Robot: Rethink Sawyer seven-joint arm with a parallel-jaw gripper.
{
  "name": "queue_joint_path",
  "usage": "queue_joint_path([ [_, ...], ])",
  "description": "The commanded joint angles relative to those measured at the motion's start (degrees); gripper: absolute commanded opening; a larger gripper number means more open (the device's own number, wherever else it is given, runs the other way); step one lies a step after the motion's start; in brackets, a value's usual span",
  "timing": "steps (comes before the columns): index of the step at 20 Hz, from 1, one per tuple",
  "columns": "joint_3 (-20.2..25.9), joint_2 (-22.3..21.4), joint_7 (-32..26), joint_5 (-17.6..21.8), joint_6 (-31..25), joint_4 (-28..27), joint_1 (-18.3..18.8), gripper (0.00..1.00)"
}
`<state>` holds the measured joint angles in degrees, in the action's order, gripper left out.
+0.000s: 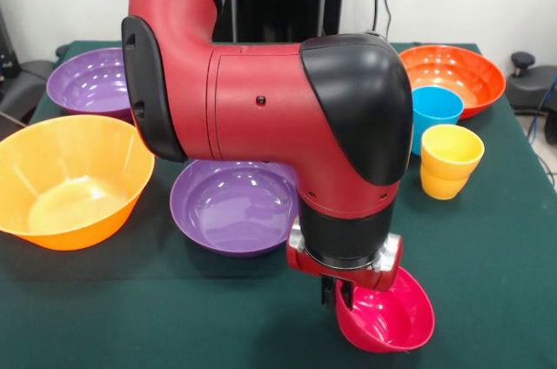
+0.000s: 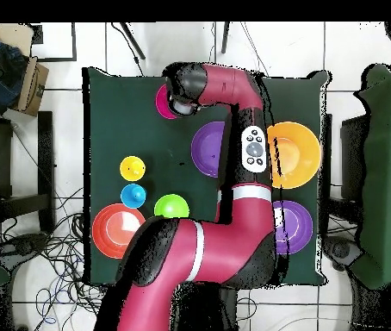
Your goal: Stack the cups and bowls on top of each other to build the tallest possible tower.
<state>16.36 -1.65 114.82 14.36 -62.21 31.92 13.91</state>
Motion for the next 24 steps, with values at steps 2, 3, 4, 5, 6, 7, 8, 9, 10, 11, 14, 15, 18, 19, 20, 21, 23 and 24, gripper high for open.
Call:
queue_joint_path([
  [2, 1.16, 2.19, -18.91, 5.24, -1.36, 1.04, 1.27, 0.00],
  [3, 1.20, 2.29, -18.90, 5.28, -1.35, 0.88, 1.24, 0.00],
  [4, 1.25, 2.39, -18.89, 5.31, -1.35, 0.73, 1.21, 0.00],
  [5, 1.31, 2.54, -18.89, 5.38, -1.50, 0.39, 1.15, 0.00],
  [6, 1.35, 2.65, -18.93, 5.43, -1.61, 0.18, 1.12, 0.00],
  [7, 1.36, 2.71, -18.95, 5.47, -1.57, 0.11, 1.11, 0.00],
  [8, 1.37, 2.76, -18.97, 5.50, -1.54, 0.04, 1.09, 0.00],
  [9, 1.34, 2.74, -18.87, 5.50, -1.44, 0.17, 1.09, 0.00],
  [10, 1.30, 2.79, -18.82, 5.56, -1.38, 0.17, 1.06, 0.00],
  [11, 1.20, 2.75, -18.74, 5.63, -1.25, 0.36, 1.06, 0.00],
  [14, 0.93, 2.61, -18.42, 5.77, -0.25, 1.23, 1.09, 0.00],
  [15, 0.89, 2.54, -18.29, 5.75, 0.13, 1.60, 1.15, 0.00],
  [18, 1.00, 2.77, -18.33, 5.79, -0.17, 1.15, 1.12, 0.00],
  [19, 1.02, 2.81, -18.27, 5.75, -0.25, 1.11, 1.12, 0.00],
  [20, 1.08, 2.90, -18.27, 5.71, -0.41, 0.98, 1.12, 0.00],
  [21, 1.14, 2.93, -18.30, 5.68, -0.60, 0.83, 1.14, 0.00],
  [23, 1.21, 2.97, -18.02, 5.46, -0.91, 0.87, 1.22, 0.00],
  [24, 1.19, 2.94, -17.68, 5.29, -1.09, 1.02, 1.26, 0.00],
])
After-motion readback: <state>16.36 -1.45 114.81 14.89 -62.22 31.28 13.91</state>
